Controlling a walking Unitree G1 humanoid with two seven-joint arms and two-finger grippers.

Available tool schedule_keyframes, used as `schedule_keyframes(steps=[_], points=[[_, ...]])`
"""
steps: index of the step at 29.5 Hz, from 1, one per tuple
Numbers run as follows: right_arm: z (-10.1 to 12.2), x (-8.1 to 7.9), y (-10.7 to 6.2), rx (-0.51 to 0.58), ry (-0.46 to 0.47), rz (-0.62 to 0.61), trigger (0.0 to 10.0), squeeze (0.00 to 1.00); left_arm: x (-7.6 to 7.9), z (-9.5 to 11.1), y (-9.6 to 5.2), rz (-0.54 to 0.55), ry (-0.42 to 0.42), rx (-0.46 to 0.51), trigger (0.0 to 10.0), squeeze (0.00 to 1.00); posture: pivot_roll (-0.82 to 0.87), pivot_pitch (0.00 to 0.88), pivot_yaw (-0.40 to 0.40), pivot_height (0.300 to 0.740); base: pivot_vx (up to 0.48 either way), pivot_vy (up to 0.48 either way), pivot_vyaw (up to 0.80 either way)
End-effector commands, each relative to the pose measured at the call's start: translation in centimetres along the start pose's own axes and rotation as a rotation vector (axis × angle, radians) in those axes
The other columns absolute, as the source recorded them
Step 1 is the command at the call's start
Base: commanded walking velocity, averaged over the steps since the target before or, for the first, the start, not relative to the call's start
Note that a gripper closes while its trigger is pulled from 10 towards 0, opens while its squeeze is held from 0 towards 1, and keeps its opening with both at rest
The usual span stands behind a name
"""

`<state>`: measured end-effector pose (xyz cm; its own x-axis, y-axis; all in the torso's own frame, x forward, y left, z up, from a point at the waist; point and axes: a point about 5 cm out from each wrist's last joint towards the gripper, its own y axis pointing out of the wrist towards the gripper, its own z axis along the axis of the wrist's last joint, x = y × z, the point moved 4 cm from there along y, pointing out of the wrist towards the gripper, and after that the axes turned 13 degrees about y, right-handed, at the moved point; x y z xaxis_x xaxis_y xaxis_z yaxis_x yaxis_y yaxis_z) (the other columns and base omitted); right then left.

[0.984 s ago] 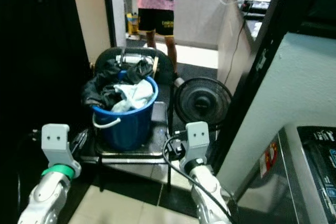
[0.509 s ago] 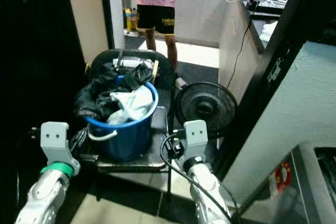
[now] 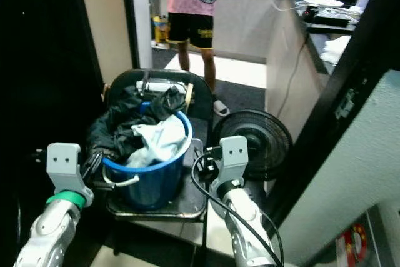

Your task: Clothes washing

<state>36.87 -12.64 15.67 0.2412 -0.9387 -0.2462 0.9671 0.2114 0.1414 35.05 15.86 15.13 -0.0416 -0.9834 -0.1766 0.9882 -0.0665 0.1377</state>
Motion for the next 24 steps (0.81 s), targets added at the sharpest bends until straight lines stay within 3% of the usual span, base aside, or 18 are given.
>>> schedule_keyframes(steps=[1,24], points=[[0.07,0.09,0.00,-0.003,0.005,-0.005,10.0,0.00,0.32,-0.32,-0.17,-0.017,-0.001,-0.010,10.0,0.00,-0.01,0.016,0.041,0.740,0.364,0.000,0.00],[0.17,-0.25,-0.02,-0.002,-0.009,0.013,10.0,0.00,0.42,-0.29,-0.22,-0.034,0.012,-0.003,10.0,0.00,-0.01,0.000,0.040,0.740,0.362,0.000,0.00]])
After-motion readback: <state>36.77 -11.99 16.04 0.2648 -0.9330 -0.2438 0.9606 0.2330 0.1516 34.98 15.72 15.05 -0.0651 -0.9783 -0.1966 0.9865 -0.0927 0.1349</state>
